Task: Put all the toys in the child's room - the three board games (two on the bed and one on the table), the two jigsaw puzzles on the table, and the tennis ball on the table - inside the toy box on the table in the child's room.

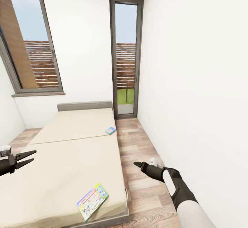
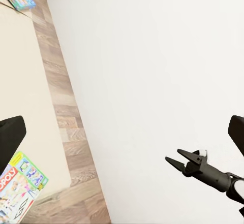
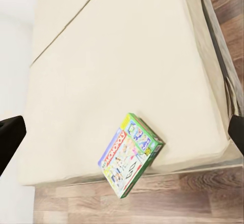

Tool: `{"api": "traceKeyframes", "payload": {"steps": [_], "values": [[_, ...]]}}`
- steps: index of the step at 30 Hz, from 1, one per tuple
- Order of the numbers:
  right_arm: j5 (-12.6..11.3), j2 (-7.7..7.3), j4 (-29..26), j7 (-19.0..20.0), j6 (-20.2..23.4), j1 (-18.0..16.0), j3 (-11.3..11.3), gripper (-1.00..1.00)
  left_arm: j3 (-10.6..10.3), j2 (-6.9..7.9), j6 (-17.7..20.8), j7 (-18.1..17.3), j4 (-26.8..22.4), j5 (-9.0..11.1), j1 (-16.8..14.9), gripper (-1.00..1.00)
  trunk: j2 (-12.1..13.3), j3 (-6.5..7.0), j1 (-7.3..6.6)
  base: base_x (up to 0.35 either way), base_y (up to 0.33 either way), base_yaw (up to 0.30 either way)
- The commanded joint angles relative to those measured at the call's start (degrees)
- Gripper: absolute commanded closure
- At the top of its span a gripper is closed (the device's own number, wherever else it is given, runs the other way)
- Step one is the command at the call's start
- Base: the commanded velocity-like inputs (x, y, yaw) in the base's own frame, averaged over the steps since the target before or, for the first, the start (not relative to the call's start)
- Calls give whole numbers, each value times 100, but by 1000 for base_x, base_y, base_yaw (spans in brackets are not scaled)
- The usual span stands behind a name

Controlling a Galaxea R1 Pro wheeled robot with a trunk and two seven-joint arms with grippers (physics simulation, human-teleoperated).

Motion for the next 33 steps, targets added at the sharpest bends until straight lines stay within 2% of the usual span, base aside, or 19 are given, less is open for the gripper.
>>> {"api": "traceKeyframes", "payload": {"steps": [1, 10, 16, 33], "values": [[-13, 8, 9, 11, 43, -4, -35, -100, 1, 0, 50, -10, 2, 13, -5, -100, -47, -26, 22, -60, 0, 0], [-11, 35, 611, -1, -119, -28, -37, -100, -1, 12, 50, -15, 2, 12, -4, -100, -408, -188, 220, -14, 0, 0], [2, 52, 1078, 29, -549, -30, -14, -100, 18, 18, 64, -28, 2, 17, -4, -100, -448, -206, 242, -1, 0, 0], [-15, 62, 1142, 39, -540, -33, -41, -100, -1, 12, 68, -24, 2, 12, -4, -100, -1130, -511, 615, 0, 0, 0]]}}
